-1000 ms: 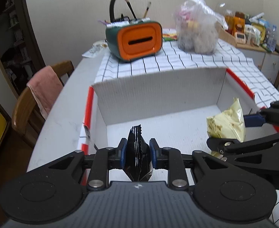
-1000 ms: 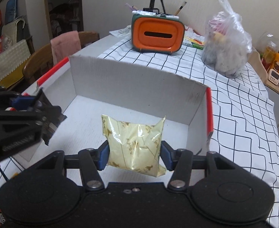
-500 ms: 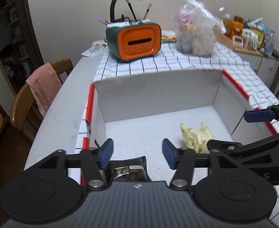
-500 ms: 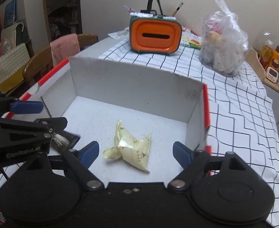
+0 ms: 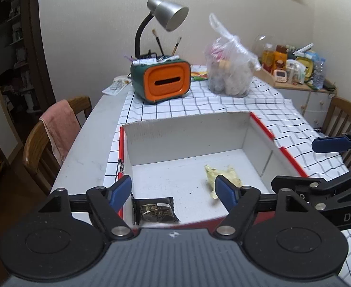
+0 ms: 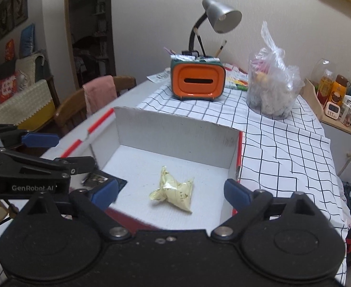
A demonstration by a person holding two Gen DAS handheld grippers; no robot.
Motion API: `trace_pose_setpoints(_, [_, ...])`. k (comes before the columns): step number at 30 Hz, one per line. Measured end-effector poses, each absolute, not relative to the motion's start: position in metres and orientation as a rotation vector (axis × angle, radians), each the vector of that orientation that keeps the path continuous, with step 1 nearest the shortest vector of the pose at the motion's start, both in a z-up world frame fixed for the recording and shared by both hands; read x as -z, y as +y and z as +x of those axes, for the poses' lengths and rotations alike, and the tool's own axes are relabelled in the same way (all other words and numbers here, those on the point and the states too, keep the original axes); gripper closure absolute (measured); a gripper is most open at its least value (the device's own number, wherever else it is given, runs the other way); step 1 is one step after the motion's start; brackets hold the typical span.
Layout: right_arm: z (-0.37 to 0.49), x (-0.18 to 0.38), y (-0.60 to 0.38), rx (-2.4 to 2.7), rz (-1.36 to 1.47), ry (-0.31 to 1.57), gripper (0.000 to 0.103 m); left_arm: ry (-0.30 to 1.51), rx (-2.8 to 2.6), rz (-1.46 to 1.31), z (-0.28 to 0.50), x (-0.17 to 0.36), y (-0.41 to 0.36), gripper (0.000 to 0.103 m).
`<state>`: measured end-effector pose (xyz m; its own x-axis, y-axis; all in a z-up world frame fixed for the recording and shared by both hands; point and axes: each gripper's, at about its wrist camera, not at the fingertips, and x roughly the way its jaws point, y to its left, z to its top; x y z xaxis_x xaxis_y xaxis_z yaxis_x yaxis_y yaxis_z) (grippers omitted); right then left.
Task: Organize snacks
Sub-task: 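Withdraw both tools from the box back toward the remaining snacks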
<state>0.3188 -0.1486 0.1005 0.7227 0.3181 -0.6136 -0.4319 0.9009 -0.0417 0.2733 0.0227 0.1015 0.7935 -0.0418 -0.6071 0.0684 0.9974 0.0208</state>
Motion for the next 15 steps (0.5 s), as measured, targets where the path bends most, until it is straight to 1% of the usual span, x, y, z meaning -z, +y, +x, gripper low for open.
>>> trace_pose_setpoints(4, [0.295,-0.109,-0.154,-0.430,-0.186,0.620,0.006,0.633,0.070,0.043,0.251,-0.108,0.023,0.020])
trace_pose_setpoints(8, [0.273,-0.113,-0.159,-0.443,-0.186,0.602,0.002,0.633,0.075,0.037,0.232,-0.111,0.025,0.019])
trace_pose_setpoints(15, [0.234,-0.111,-0.166,-0.485,-0.183,0.600,0.000,0.649,0.083,0.011,0.199,-0.106,0.033,0.012])
